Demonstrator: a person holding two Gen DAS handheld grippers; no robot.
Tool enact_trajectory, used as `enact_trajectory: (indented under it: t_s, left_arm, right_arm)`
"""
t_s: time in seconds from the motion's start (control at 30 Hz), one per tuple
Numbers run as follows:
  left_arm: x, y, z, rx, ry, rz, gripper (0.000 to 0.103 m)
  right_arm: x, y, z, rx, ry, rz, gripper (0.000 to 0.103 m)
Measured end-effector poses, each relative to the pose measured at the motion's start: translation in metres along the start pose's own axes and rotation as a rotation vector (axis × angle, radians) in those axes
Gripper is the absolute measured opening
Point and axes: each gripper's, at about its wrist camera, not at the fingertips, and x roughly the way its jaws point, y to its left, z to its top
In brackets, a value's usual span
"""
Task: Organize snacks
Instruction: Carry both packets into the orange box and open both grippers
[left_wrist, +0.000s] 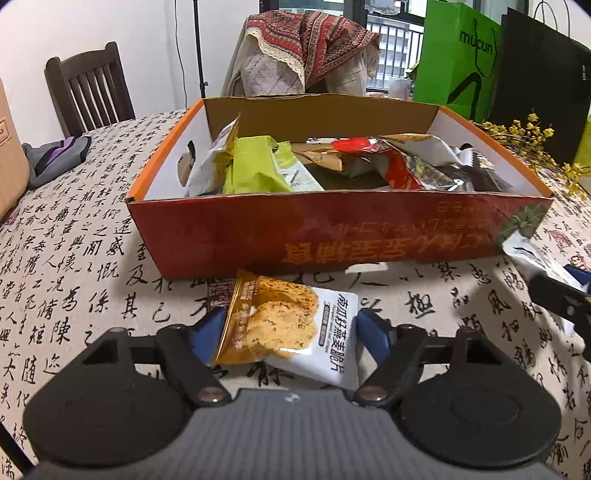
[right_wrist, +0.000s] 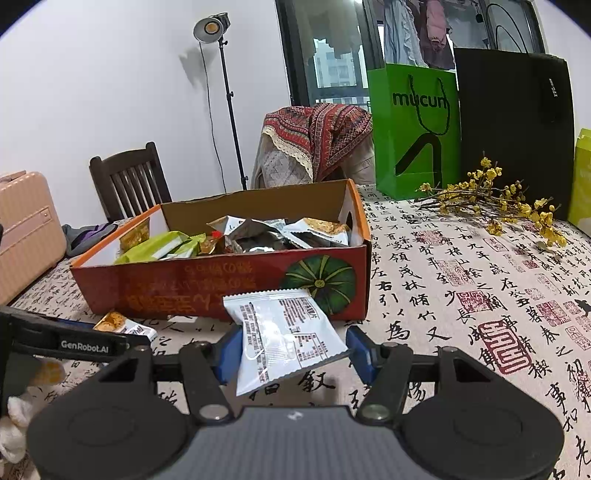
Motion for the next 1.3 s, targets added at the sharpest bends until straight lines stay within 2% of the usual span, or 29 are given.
enact_trajectory:
  t_s: [0.07,0.27,0.5,0.8,1.03,1.17,1.3]
  left_arm:
    - [-0.002,-0.002,-0.001,0.013,-0.004,-0.008,0.072]
    - [-0.018,0.004,-0.004,-0.010,-0.038,-0.024,0.072]
    - [-0.059,0.011,-0.002,-0.036,-0.144,-0.055,0.072]
    - [-0.107,0.024,0.028,-0.099,-0.308,-0.084,0.072]
    - [-0.111,0.029,0.064,-0.168,-0.360,-0.089,0.072]
    - [-0.100,0.031,0.086,-0.203,-0.373,-0.072,0.072]
    - [-0.078,0.030,0.104,-0.232,-0.374,-0.040,0.072]
  right_arm:
    - [0.000,0.000,0.000,-0.001,0.000,0.001,0.060]
    - [-0.002,0.003,-0.001,-0.016,-0.004,0.015,0.060]
    - [-0.011,0.006,0.001,-0.019,-0.028,0.032,0.060]
    - [-0.045,0.020,0.025,-0.065,-0.145,0.049,0.060]
    - [-0.041,0.030,0.067,-0.078,-0.208,0.028,0.060]
    - [-0.020,0.032,0.094,-0.068,-0.219,-0.005,0.060]
    - [0.013,0.030,0.112,-0.042,-0.191,-0.034,0.060]
